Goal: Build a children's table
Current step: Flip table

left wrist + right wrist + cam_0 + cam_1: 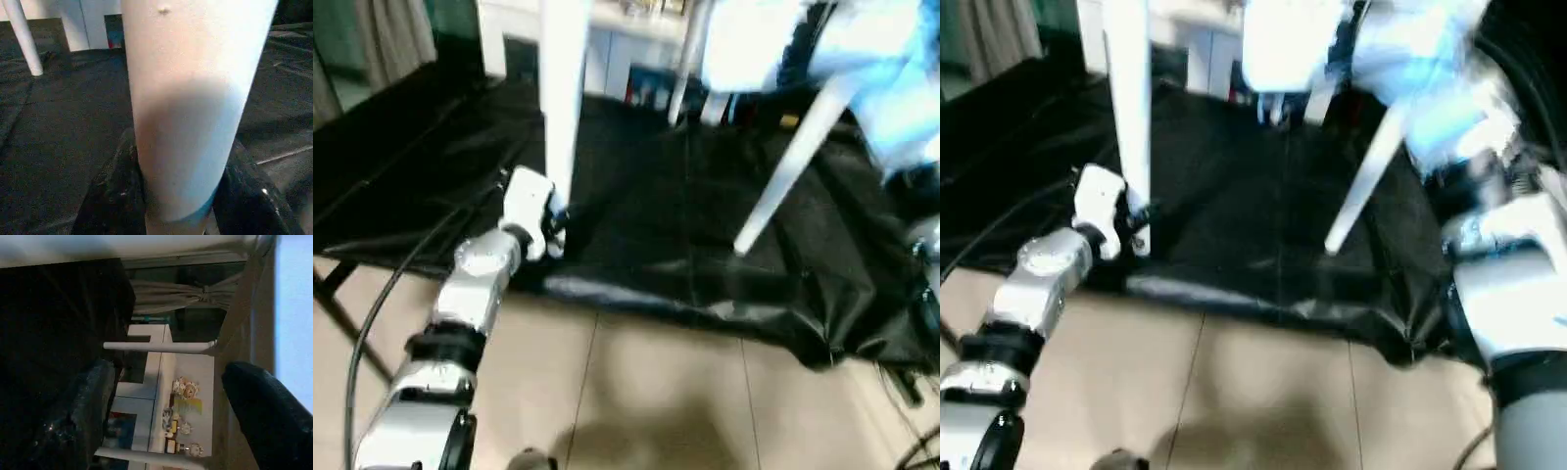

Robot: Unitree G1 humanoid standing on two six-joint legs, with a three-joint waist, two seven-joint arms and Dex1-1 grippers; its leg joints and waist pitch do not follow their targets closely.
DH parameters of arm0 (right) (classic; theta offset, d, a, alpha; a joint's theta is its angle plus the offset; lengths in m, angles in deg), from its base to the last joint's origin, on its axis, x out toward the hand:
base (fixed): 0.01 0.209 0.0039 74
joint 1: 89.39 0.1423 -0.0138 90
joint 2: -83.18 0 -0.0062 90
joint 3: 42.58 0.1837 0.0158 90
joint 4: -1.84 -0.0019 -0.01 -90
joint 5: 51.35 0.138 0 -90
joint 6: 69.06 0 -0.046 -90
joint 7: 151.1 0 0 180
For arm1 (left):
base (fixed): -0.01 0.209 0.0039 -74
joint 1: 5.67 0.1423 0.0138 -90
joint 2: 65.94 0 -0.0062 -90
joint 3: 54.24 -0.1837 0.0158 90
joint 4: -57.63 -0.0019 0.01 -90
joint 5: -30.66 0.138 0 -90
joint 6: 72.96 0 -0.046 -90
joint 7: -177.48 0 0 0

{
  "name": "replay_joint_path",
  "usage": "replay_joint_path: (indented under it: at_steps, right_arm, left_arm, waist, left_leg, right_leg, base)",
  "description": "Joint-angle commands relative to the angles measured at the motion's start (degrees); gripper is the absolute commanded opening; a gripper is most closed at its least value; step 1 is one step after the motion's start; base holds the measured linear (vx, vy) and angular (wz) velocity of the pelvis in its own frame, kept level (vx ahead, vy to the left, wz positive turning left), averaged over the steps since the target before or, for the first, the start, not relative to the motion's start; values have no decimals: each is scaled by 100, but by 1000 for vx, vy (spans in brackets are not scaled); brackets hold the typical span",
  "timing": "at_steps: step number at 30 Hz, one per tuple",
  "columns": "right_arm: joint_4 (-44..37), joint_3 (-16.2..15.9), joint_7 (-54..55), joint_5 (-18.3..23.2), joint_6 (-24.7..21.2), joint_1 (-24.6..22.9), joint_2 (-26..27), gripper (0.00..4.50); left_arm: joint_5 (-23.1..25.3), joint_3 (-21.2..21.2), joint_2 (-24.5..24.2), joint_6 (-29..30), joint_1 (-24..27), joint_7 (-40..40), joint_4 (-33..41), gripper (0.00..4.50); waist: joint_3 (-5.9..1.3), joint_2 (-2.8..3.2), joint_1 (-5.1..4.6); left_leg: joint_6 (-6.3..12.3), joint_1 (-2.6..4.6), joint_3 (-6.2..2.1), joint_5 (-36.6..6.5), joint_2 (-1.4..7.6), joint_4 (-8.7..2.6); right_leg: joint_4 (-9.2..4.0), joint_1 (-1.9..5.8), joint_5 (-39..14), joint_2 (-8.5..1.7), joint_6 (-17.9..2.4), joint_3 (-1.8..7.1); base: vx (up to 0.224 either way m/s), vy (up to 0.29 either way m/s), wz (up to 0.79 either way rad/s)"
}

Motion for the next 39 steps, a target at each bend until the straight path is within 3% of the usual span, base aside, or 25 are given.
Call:
replay_joint_path:
  at_steps: [1, 2, 3, 4, 5, 6, 7, 8, 10, 11, 13, 14, 15, 16, 17, 18, 20, 22, 24, 26, 27, 31, 35, 36, 39]
  right_arm:
    - [-312, 336, 68, 248, 182, 46, -59, 382]
    - [-393, 410, 56, 371, 218, 1, -24, 382]
    - [-690, 593, 2, 736, 219, -163, 67, 382]
    - [-801, 640, -23, 851, 210, -224, 90, 382]
    - [-801, 640, -23, 851, 210, -224, 90, 382]
    - [-1241, 799, -4, 1150, 4, -573, 151, 382]
    - [-1426, 846, 26, 1248, -130, -748, 169, 382]
    - [-1594, 868, 118, 1286, -270, -1027, 209, 382]
    - [-1782, 898, 309, 1341, -530, -1533, 336, 382]
    - [-1782, 898, 309, 1342, -531, -1534, 336, 382]
    - [-2028, 1020, 611, 1452, -870, -2216, 566, 382]
    - [-2064, 1038, 662, 1461, -921, -2299, 594, 382]
    - [-2338, 1239, 1149, 1583, -1388, -2968, 881, 382]
    - [-2441, 1342, 1354, 1674, -1609, -3221, 1020, 382]
    - [-2558, 1416, 1483, 1744, -1796, -3394, 1112, 382]
    - [-2714, 1583, 1749, 1898, -2031, -3674, 1315, 382]
    - [-2816, 1709, 1968, 2029, -2206, -3870, 1467, 382]
    - [-2964, 1985, 2407, 2354, -2516, -4242, 1803, 382]
    - [-3055, 2067, 2539, 2439, -2646, -4372, 1903, 382]
    - [-3262, 2231, 2780, 2540, -2921, -4659, 2049, 382]
    - [-3271, 2248, 2798, 2548, -2939, -4672, 2059, 382]
    - [-3293, 2571, 3225, 2521, -3289, -4785, 2121, 382]
    - [-3392, 2643, 3273, 2567, -3590, -4864, 2000, 382]
    - [-3356, 2692, 3308, 2582, -3602, -4864, 1971, 382]
    - [-3145, 2809, 3311, 2626, -3565, -4780, 1899, 382]
  left_arm:
    - [219, -64, -32, -171, -249, 117, -34, 154]
    - [232, -59, -48, -190, -273, 174, -103, 154]
    - [317, -73, -109, -241, -326, 352, -275, 154]
    - [351, -85, -133, -263, -340, 406, -329, 154]
    - [351, -85, -133, -263, -340, 406, -329, 154]
    - [462, -77, -198, -343, -383, 640, -476, 154]
    - [498, -85, -224, -378, -395, 669, -531, 154]
    - [593, -145, -273, -438, -403, 698, -598, 154]
    - [654, -203, -309, -533, -416, 663, -690, 154]
    - [654, -203, -309, -533, -416, 663, -690, 154]
    - [626, -189, -305, -642, -427, 668, -745, 154]
    - [603, -175, -298, -637, -424, 659, -746, 154]
    - [366, -26, -221, -538, -383, 561, -688, 154]
    - [284, 37, -192, -507, -360, 564, -644, 189]
    - [238, 71, -179, -507, -346, 587, -621, 189]
    - [161, 116, -172, -441, -299, 584, -519, 224]
    - [70, 191, -150, -418, -270, 616, -468, 226]
    - [-72, 312, -122, -374, -205, 662, -361, 243]
    - [-131, 353, -111, -387, -180, 664, -325, 264]
    - [-225, 412, -98, -355, -95, 651, -181, 282]
    - [-229, 417, -97, -349, -88, 652, -168, 282]
    - [-118, 448, -177, -248, 78, 826, 141, 307]
    - [45, 437, -339, -30, 379, 945, 640, 316]
    - [7, 449, -351, -13, 474, 914, 788, 316]
    - [-125, 473, -362, -49, 682, 751, 1108, 316]
  waist:
    - [-483, 195, -2]
    - [-396, 207, -49]
    - [-403, 194, -51]
    - [-415, 191, -53]
    - [-405, 192, -52]
    - [-393, 191, -56]
    - [-397, 149, -53]
    - [-384, 155, -59]
    - [-425, 170, -100]
    - [-425, 170, -100]
    - [-436, 165, -107]
    - [-439, 173, -96]
    - [-438, 201, -82]
    - [-426, 198, -77]
    - [-426, 198, -77]
    - [-437, 170, -77]
    - [-416, 159, -78]
    - [-375, 172, -68]
    - [-389, 163, -65]
    - [-309, 135, -68]
    - [-325, 134, -59]
    - [-217, 49, -64]
    - [-144, 57, -83]
    - [-111, 35, -89]
    - [-57, 57, -87]
  left_leg:
    - [-230, 236, -175, -1321, 422, -493]
    - [-421, 259, -169, -2542, 422, -527]
    - [-575, 319, -202, -3174, 434, -503]
    - [-618, 322, -221, -3261, 439, -502]
    - [-614, 311, -223, -3231, 438, -521]
    - [-600, 293, -223, -3146, 437, -554]
    - [-570, 311, -220, -3073, 448, -569]
    - [-567, 310, -225, -3083, 444, -583]
    - [-655, 334, -239, -3194, 447, -601]
    - [-655, 334, -239, -3194, 447, -601]
    - [-614, 315, -218, -2982, 438, -618]
    - [-616, 350, -207, -3037, 444, -618]
    - [-623, 371, -196, -3035, 447, -625]
    - [-620, 394, -178, -3088, 452, -631]
    - [-620, 394, -178, -3088, 452, -631]
    - [-623, 376, -182, -3106, 442, -633]
    - [-578, 319, -177, -2894, 426, -641]
    - [-524, 326, -155, -2825, 425, -642]
    - [-468, 315, -147, -2615, 423, -639]
    - [-418, 312, -122, -2542, 416, -660]
    - [-377, 330, -107, -2492, 406, -645]
    - [-231, 285, -69, -2095, 391, -666]
    - [-110, 262, -47, -1590, 388, -666]
    - [-48, 232, -34, -1332, 376, -659]
    - [78, 260, -1, -1046, 378, -643]
  right_leg:
    - [-521, 175, -1397, -338, -878, 312]
    - [-595, 65, -2111, -335, -837, 303]
    - [-659, 24, -2616, -378, -725, 306]
    - [-674, 32, -2666, -379, -670, 299]
    - [-690, 44, -2633, -366, -644, 293]
    - [-707, 65, -2541, -354, -605, 287]
    - [-720, 53, -2394, -356, -594, 297]
    - [-720, 52, -2382, -345, -588, 293]
    - [-710, 73, -2234, -345, -651, 282]
    - [-710, 73, -2234, -345, -651, 282]
    - [-709, 90, -1906, -340, -733, 292]
    - [-726, 65, -1895, -351, -753, 292]
    - [-727, 50, -1809, -347, -792, 304]
    - [-749, 15, -1763, -344, -823, 325]
    - [-749, 15, -1763, -344, -823, 325]
    - [-732, 36, -1791, -350, -834, 320]
    - [-720, 64, -1794, -360, -776, 331]
    - [-743, 22, -1866, -371, -733, 355]
    - [-728, 41, -1743, -362, -711, 361]
    - [-749, -4, -1705, -336, -679, 373]
    - [-743, -2, -1694, -341, -682, 383]
    - [-742, -17, -1631, -317, -593, 408]
    - [-672, 9, -1116, -270, -583, 430]
    - [-643, 18, -825, -260, -637, 435]
    - [-602, 9, -429, -236, -791, 451]
  base:
    - [0, 0, 0]
    - [-54, -37, -12]
    - [0, 0, 0]
    - [0, 0, 0]
    - [0, 0, 0]
    - [0, 0, 0]
    - [0, 0, 0]
    - [0, 0, 0]
    - [0, 0, 0]
    - [0, 0, 0]
    - [0, 0, 0]
    - [0, 0, 0]
    - [0, 0, 0]
    - [0, 0, 0]
    - [0, 0, 0]
    - [0, 0, 0]
    - [0, 0, 0]
    - [0, 0, 0]
    - [0, 0, 0]
    - [0, 0, 0]
    - [0, 0, 0]
    - [0, 0, 0]
    - [0, 0, 0]
    - [0, 0, 0]
    - [0, 0, 0]
